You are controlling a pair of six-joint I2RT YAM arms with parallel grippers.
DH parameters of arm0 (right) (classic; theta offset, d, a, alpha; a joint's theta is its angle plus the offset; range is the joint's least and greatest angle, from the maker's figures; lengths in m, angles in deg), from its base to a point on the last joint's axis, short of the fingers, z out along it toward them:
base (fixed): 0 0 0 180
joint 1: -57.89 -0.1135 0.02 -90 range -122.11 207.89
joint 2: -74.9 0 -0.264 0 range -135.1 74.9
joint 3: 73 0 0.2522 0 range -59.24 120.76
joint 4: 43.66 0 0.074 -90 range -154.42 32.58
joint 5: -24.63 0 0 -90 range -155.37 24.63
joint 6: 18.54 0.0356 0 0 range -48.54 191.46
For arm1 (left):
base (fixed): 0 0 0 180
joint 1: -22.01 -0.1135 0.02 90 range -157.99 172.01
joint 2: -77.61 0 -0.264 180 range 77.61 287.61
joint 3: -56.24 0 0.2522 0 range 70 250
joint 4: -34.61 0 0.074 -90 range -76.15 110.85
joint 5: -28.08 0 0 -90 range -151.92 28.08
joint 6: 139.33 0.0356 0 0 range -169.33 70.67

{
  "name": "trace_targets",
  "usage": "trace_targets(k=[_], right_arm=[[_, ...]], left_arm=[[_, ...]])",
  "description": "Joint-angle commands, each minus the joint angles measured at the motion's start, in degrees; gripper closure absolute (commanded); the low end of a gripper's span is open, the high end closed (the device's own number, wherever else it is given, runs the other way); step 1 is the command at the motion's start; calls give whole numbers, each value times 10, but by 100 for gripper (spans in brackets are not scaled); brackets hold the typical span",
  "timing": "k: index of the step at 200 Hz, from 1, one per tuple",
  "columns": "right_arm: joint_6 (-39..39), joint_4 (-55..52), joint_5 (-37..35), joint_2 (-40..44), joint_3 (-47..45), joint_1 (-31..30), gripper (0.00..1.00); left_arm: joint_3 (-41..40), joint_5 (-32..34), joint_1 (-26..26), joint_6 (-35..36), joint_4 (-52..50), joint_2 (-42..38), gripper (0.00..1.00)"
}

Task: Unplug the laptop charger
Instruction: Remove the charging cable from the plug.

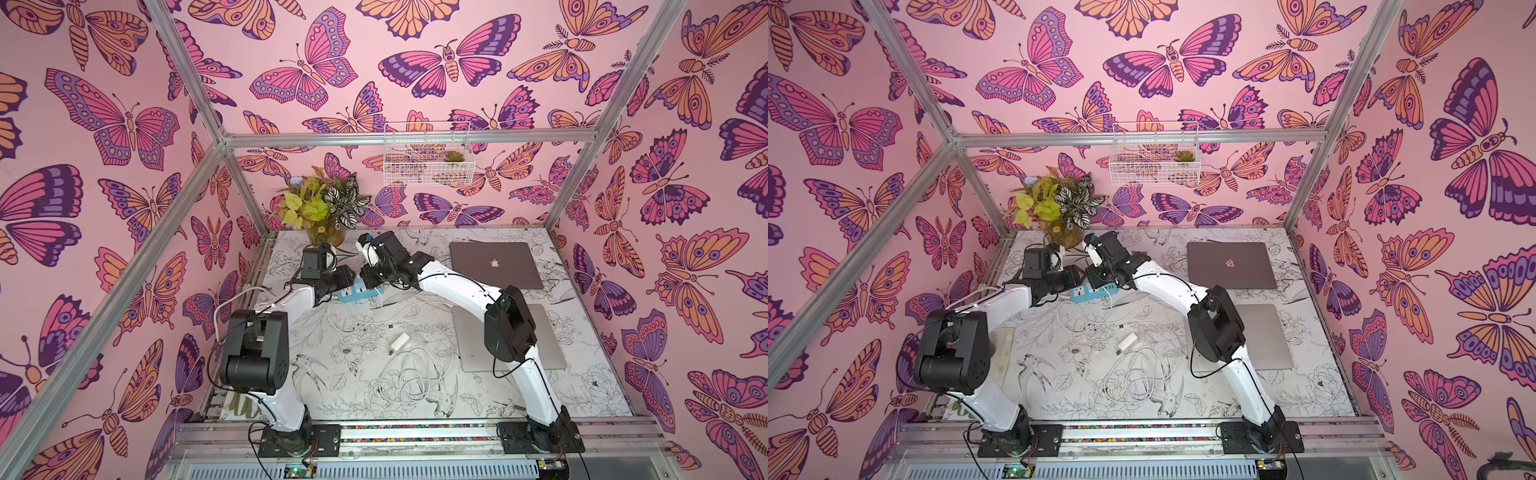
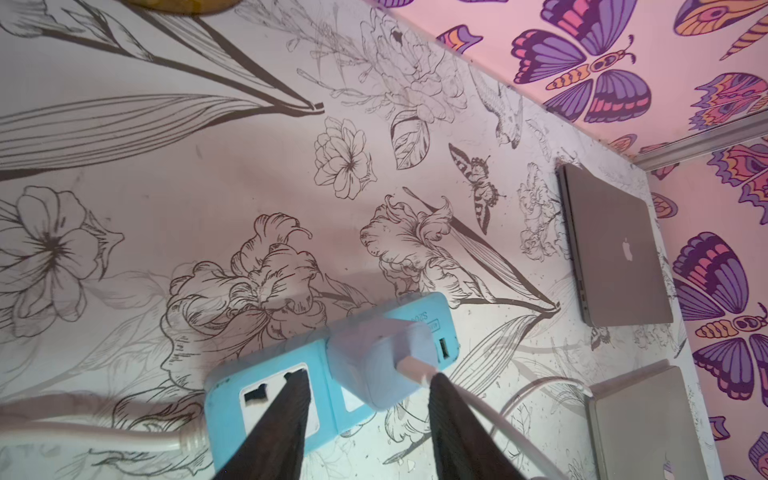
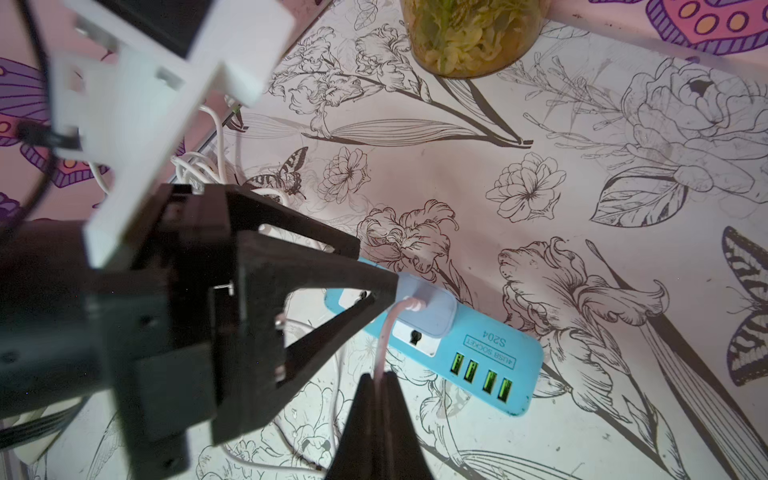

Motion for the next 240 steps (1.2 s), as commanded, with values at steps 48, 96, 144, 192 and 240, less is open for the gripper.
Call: trace_targets(k=[48,96,144,192,240], right_arm=[[10,15,-3,34,-8,-5,100],[6,25,1,43,-5,-5,100],[5,26,-1,51,29,-4,100],[5,4,-14,63,71,-3,100],[8,-19,-53,93,54,0,100]], left_arm=[[16,25,16,36,-40,44,56],[4,33,22,48,-53,48,60],[-18,45,22,60,-61,44,63],[-26,54,21,63,-62,44,64],[-27,57,22,62,-63,43,64]])
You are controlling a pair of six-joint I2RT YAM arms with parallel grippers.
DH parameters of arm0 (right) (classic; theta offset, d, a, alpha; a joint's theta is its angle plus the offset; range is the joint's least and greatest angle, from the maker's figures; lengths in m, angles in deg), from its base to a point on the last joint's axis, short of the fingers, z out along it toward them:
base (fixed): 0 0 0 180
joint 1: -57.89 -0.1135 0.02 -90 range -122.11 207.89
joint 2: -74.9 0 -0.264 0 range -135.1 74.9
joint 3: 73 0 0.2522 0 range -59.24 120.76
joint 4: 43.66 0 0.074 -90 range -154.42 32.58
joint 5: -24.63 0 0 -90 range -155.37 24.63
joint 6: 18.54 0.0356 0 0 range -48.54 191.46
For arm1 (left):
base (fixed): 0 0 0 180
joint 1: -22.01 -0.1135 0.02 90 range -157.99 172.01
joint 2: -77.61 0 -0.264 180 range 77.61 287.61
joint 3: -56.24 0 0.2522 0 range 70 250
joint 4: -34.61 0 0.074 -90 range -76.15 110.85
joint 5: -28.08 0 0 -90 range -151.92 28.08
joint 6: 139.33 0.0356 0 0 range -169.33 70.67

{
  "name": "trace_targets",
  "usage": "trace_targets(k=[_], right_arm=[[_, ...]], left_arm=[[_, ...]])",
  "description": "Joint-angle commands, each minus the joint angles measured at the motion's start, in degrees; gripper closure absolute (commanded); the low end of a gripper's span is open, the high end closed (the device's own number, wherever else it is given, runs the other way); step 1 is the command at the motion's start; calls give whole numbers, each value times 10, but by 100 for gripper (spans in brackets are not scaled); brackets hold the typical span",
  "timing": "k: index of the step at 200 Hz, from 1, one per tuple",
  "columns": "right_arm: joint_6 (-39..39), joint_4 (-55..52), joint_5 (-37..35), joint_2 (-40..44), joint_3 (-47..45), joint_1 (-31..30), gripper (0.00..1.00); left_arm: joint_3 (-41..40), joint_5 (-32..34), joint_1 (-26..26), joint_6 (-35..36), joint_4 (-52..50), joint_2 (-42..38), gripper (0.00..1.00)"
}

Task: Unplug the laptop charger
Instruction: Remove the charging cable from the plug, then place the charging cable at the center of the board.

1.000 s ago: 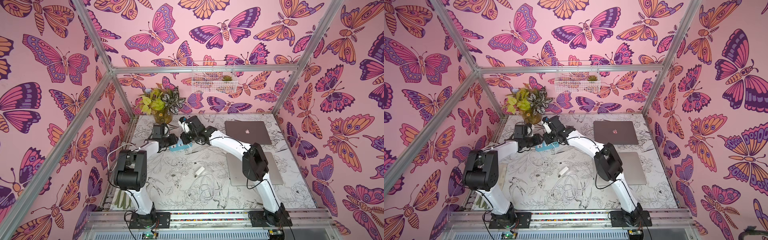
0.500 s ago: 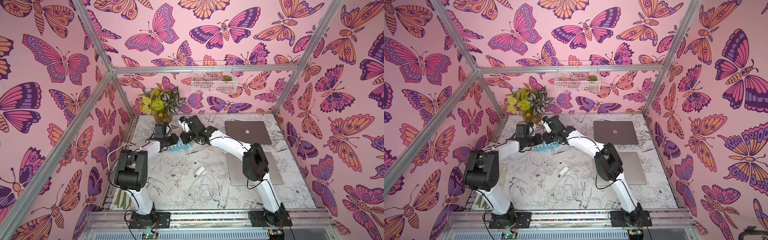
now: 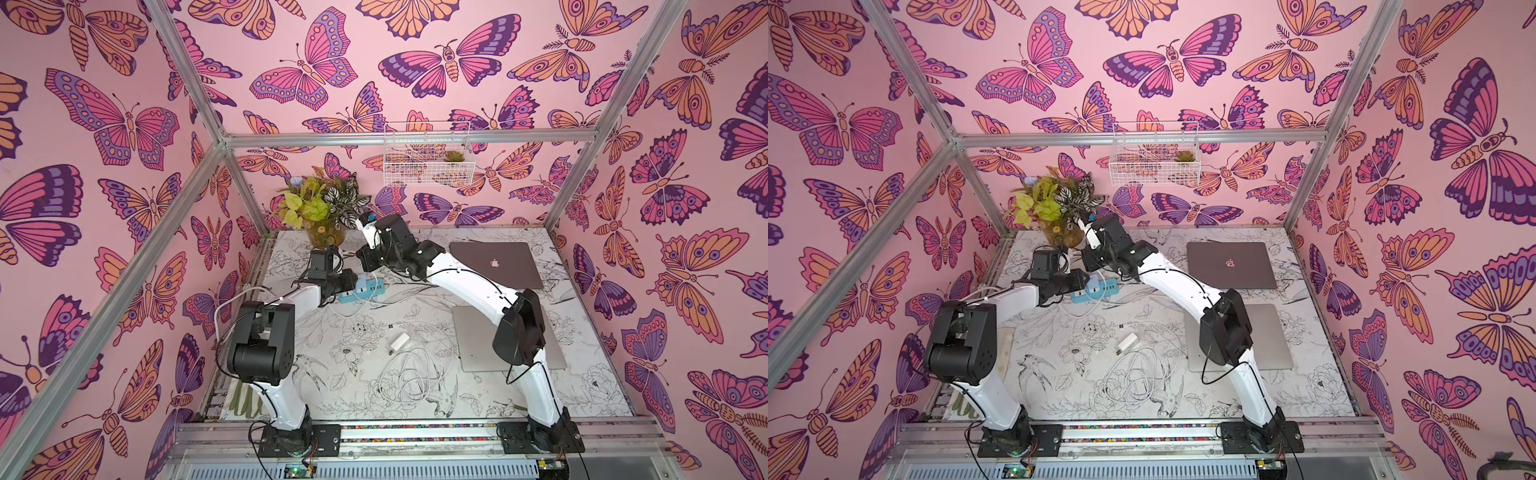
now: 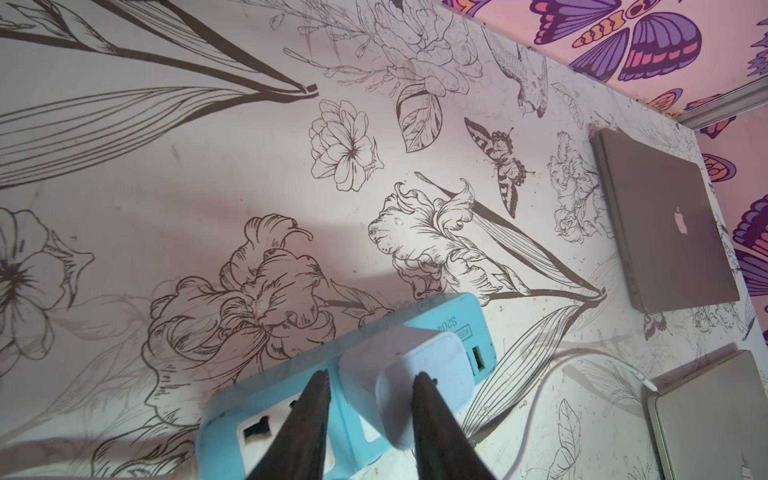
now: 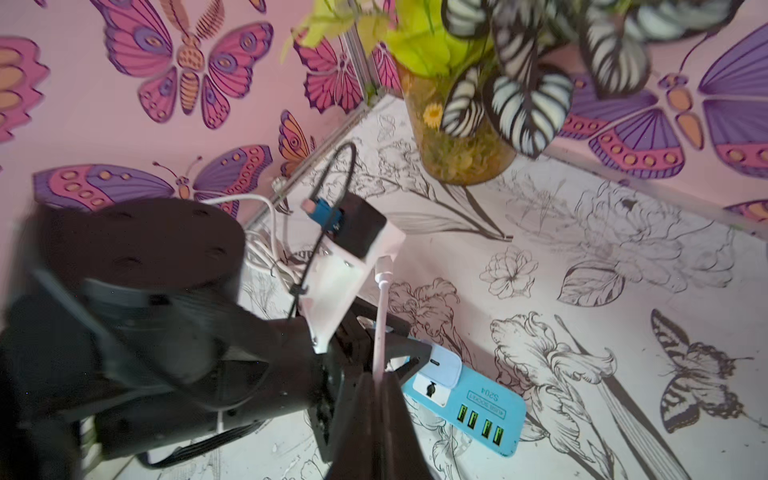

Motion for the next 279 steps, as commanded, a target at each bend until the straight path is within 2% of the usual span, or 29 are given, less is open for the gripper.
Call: trace_targets(k=[1,46,63,109,164,189,222,248,279], right_arm=[[3,-21,-39,40,-8,0,100],[39,10,-50,149,-177,49,100],[49,38,-27,192,-254,83,100],[44,85,-27,248,-388,170,100],[19,72,-51,263,-412,237,100],[30,90,-17,267,-418,244,100],[59,142,83,261,-437,239,100],[67,159,59,256,-452,237,100],[64,156,45,241,-426,244,100]], left_arm=[[-29,32,2,14,-77,18,64],[-31,37,2,17,-77,8,63],[-30,39,2,17,-77,6,63],[-25,40,2,13,-78,8,63],[-31,46,2,18,-80,1,63],[-29,42,2,20,-81,1,63],[-22,34,4,19,-82,-2,63],[-18,34,4,19,-83,-3,63],[-15,34,4,22,-83,-5,63]])
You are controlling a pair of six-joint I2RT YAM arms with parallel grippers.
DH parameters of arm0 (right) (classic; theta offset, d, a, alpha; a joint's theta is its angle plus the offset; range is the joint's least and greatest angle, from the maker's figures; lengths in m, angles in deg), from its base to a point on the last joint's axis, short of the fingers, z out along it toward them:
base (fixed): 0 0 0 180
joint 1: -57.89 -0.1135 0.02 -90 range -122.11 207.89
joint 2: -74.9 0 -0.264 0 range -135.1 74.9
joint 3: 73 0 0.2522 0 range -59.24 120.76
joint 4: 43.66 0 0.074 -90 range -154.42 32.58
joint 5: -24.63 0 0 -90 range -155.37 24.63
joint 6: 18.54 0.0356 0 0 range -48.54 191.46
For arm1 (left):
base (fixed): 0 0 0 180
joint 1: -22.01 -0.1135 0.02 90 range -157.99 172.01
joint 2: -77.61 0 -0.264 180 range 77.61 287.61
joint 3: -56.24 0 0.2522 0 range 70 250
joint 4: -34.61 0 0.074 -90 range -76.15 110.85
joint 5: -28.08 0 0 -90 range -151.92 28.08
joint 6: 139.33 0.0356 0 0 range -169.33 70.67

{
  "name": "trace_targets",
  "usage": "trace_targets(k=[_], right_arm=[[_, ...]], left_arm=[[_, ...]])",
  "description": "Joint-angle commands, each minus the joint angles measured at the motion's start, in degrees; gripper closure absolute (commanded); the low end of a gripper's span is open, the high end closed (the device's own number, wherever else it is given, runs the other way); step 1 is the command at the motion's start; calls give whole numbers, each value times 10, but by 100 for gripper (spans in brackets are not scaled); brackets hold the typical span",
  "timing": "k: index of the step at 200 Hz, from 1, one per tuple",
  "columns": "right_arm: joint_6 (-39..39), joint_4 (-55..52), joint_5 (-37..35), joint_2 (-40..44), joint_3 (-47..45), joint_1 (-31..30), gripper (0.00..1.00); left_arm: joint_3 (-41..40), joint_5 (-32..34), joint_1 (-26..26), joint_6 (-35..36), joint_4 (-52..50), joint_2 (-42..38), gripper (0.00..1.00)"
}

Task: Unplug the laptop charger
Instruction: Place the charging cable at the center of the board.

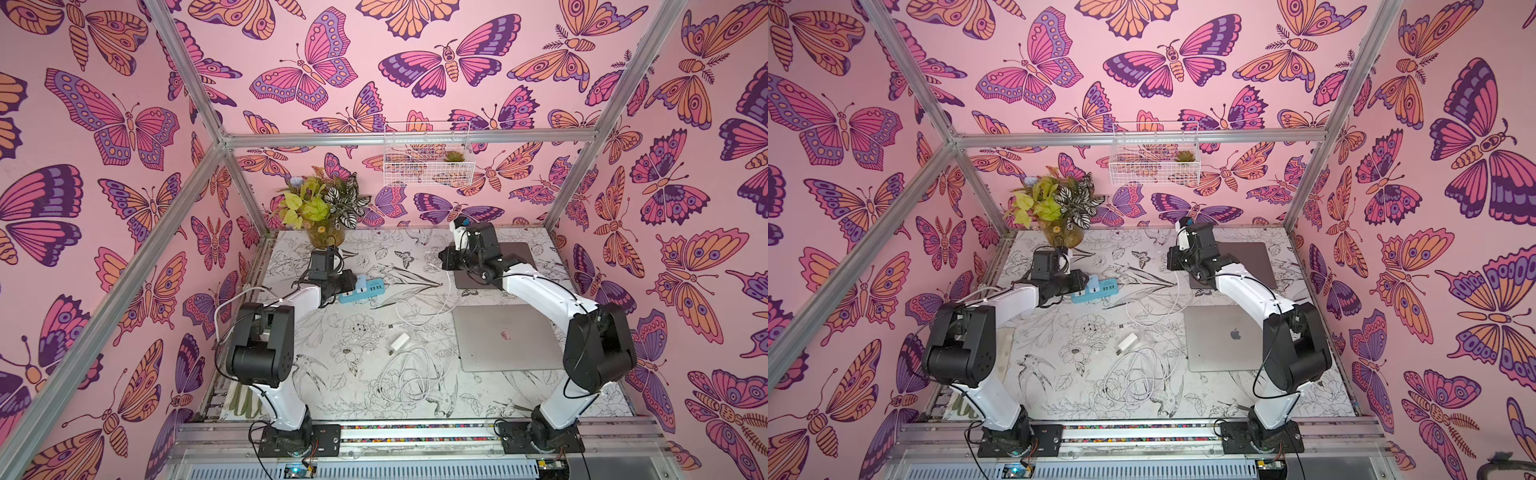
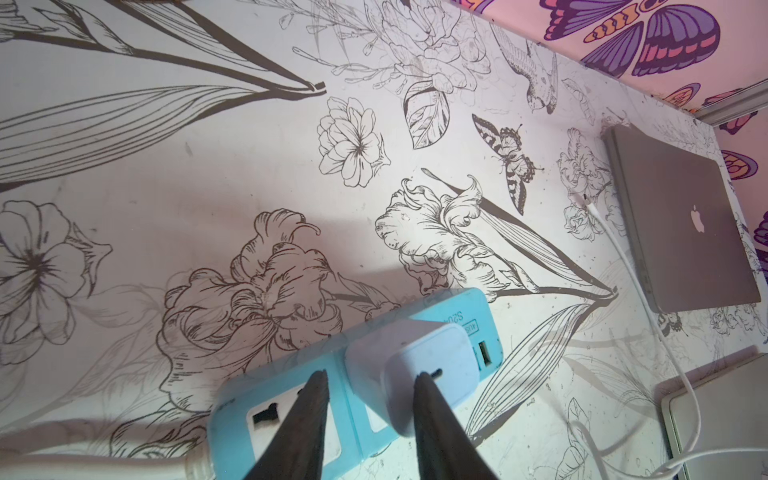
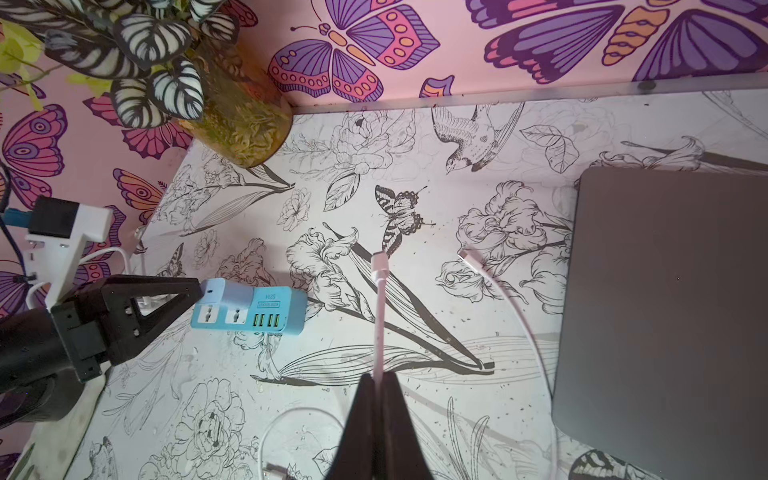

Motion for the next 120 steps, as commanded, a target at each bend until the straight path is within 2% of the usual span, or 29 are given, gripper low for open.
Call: trace_targets(k=[1,65,86,120], right_arm=[[8,19,-1,-10,25,5,100],[-48,33,3,-50,115,13,100],[-74,-12,6,-77,158,15,100],[-53,8,20,-89,114,16,100]], left_arm=[[-11,16,2,18,-76,5,63],[-7,18,3,15,-75,4,63],[-8,18,3,17,-76,2,63],[-10,15,4,14,-76,0,63]])
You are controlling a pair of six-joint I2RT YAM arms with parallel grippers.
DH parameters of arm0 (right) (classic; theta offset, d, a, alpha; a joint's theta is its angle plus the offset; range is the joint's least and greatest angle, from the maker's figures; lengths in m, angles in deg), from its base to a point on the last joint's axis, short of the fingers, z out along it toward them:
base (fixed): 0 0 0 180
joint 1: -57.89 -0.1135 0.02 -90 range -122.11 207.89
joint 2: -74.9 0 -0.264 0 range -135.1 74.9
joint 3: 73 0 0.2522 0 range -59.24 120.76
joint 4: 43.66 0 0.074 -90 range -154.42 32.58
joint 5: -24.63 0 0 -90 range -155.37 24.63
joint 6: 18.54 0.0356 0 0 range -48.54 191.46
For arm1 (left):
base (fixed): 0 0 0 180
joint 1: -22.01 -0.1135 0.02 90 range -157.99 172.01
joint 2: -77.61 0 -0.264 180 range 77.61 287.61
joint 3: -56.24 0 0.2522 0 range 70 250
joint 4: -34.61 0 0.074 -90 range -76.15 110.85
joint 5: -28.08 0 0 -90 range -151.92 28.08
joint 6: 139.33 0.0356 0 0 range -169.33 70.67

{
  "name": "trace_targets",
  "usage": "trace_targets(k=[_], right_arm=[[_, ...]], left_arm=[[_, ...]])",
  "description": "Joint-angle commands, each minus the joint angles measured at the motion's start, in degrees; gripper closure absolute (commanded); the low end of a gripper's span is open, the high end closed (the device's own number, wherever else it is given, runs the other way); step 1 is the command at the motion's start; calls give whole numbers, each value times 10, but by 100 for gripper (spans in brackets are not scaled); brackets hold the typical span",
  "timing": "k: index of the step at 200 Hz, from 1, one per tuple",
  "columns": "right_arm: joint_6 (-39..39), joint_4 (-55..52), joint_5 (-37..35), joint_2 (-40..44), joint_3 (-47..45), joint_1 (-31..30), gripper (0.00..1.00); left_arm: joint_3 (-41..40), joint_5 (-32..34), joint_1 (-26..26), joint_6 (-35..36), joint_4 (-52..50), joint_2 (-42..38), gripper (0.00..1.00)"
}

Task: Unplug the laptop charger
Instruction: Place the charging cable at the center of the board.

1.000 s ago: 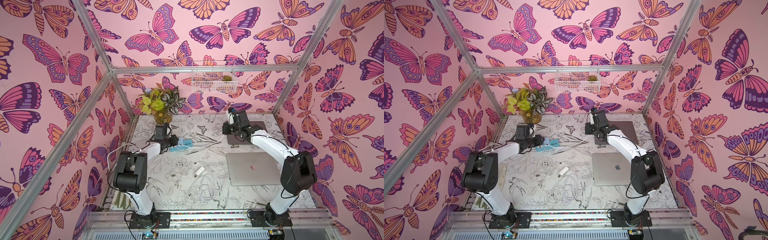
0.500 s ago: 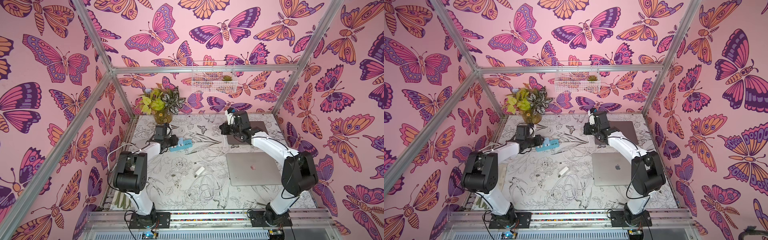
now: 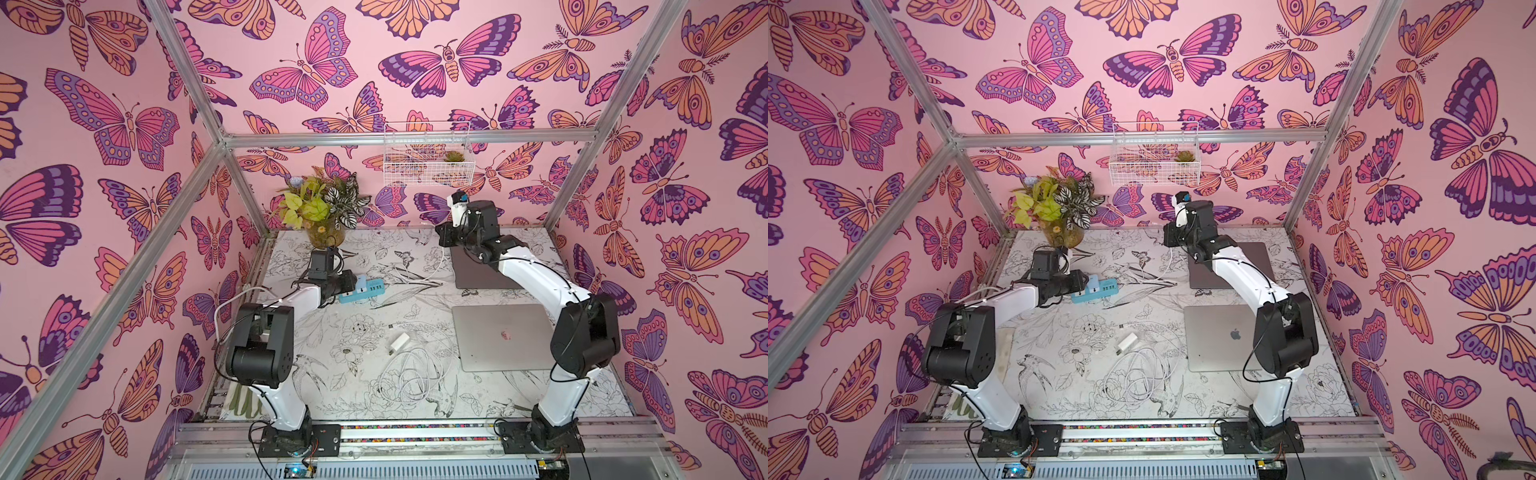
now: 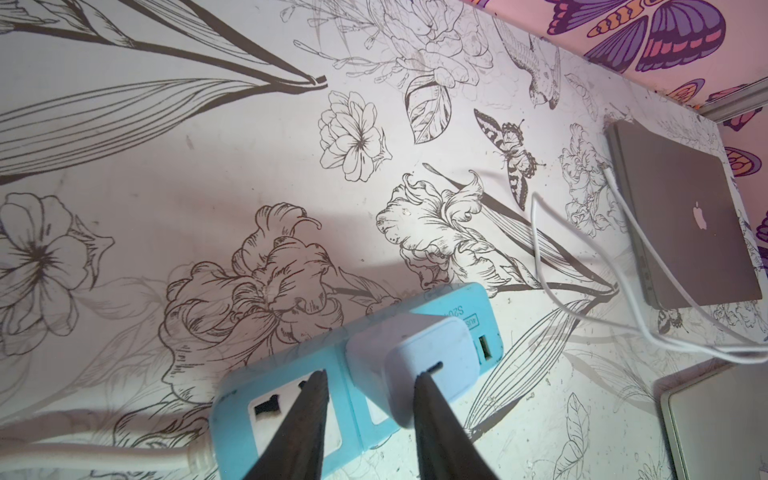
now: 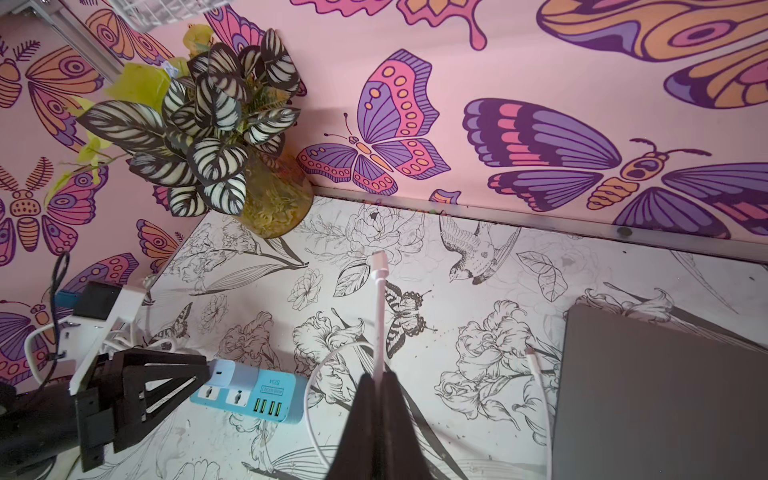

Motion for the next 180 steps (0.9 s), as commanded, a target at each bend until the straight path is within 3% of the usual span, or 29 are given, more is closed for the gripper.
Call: trace_targets(k=[1,87,95,112,121,156,180], right_arm=[[1,0,14,-18,-29,5,100],[42,26,45,-94,-82,22,100],[41,26,35,-96,-82,23,95],[29,5,19,-103,-69,24,69],[20,-13,6,-104,-59,24,61],[1,-51,-12,-82,-38,23,43],[-4,-58,-18,-51,-34,9,34]], left_arm=[[-11,16,3,14,-63,4,63],[-7,20,10,9,-63,0,62],[-6,22,11,9,-63,-4,61],[-4,25,14,11,-63,-12,55],[-3,28,16,12,-63,-19,52],[-4,61,32,23,-65,-59,35],[11,127,67,51,-91,-72,26]])
